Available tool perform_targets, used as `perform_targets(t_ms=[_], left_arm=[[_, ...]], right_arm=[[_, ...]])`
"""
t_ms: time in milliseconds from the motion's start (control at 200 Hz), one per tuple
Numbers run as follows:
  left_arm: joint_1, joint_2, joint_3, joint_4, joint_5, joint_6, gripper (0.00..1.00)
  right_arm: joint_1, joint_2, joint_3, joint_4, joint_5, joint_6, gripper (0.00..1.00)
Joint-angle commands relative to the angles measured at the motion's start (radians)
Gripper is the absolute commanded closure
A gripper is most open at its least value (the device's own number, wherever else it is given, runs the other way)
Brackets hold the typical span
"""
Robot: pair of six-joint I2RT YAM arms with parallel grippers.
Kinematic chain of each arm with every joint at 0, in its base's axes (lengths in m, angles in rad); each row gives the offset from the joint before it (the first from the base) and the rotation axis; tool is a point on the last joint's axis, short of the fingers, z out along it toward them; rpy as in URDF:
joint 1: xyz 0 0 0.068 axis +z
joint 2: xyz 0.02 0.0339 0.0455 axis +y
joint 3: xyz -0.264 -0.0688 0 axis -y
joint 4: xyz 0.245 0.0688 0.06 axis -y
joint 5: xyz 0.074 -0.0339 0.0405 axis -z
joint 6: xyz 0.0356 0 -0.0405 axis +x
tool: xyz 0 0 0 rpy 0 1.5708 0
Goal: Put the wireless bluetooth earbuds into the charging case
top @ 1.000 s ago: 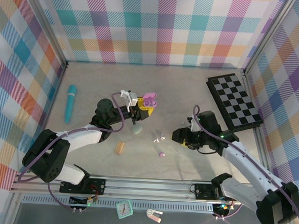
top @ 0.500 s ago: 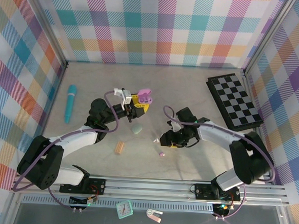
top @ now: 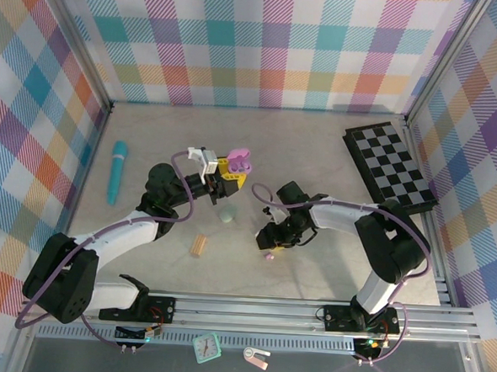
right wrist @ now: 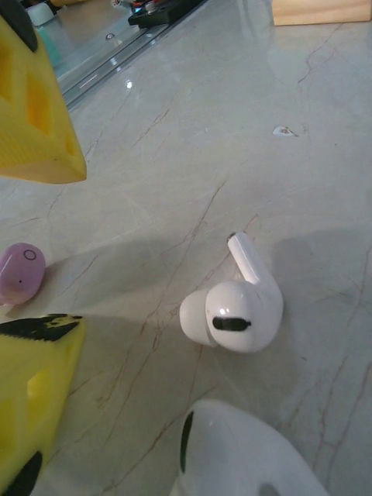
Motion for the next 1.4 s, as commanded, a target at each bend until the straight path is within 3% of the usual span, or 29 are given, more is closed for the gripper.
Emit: perform_targets(t_ms=[0,110,600,1020,1395], left_arm=[[0.007,-0.018,0.014,0.008,0.005,0.018,0.69],[0.007,-0.02,0.015,0.004,0.005,0.022,0.7],[0.007,-0.006,0.013,0.032,0.013,0.003,0.69],[0.008,-0.013,0.001,0.035,0.011,-0.001,0.69],[0.007,-0.011,-0.001,0.036,0.009,0.002,0.69]], right_arm=[[0.007,0.009,-0.002,0.018,-0.001,-0.024,0.53],[0.013,-0.011,-0.025,0.015,-0.002,-0.022,0.57],[0.041,-0.087,-0.094,-0.017,0.015,0.0,0.61],[0.041,-0.039,-0.076,-0.011,0.028,-0.004,0.72],[0.043,-0.086,-0.094,-0.023,0.049,0.016,0.78]])
